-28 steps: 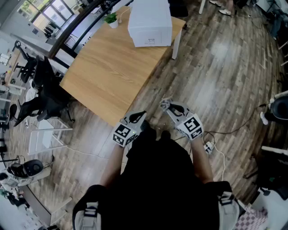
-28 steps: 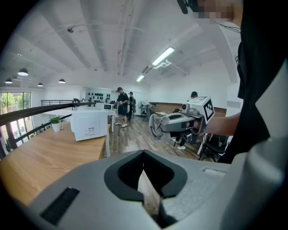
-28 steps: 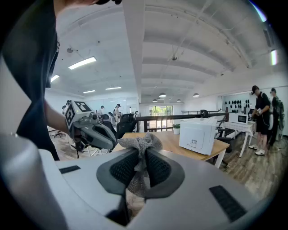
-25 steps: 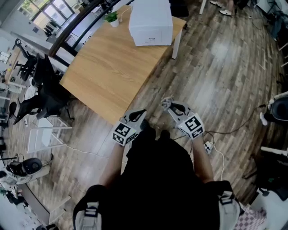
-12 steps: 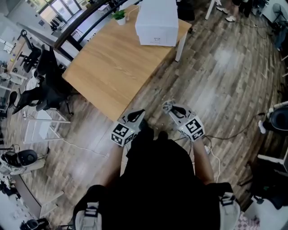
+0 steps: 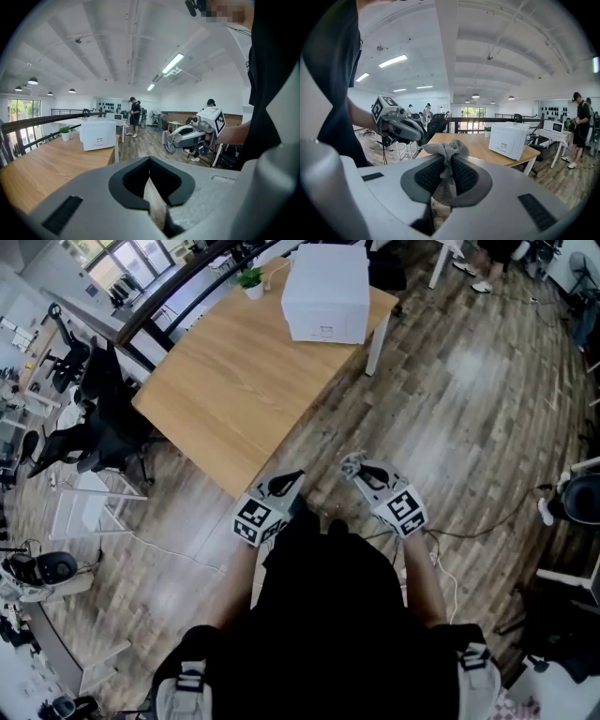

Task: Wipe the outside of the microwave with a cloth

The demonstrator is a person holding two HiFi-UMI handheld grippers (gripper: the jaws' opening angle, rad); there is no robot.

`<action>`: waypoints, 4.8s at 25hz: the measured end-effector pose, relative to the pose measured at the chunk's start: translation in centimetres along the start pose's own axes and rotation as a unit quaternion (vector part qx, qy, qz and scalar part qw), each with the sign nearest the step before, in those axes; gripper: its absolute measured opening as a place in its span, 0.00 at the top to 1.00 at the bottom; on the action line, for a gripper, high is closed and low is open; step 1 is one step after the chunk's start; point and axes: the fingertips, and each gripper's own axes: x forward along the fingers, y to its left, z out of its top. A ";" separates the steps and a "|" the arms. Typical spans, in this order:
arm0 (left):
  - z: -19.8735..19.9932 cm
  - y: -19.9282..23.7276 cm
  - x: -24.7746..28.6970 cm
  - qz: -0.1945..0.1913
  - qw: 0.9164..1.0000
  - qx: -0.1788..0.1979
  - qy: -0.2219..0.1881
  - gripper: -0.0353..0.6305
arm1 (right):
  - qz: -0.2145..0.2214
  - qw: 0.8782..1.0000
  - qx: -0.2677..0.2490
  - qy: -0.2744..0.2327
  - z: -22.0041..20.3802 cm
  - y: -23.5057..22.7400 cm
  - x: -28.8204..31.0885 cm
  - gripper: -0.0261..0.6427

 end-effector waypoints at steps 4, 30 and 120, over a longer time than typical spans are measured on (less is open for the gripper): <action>0.1 -0.3 0.0 0.009 1.000 -0.003 -0.003 0.94 | 0.000 1.000 0.009 0.002 -0.5 -0.2 -0.6 0.90; 0.8 3.4 3.2 0.006 1.000 -0.023 0.002 0.94 | -0.016 1.000 0.014 0.014 -1.6 -4.7 1.7 0.90; 3.2 32.5 9.8 0.139 0.980 -0.137 -0.027 0.94 | -0.092 0.989 -0.111 0.041 12.1 -37.0 47.6 0.89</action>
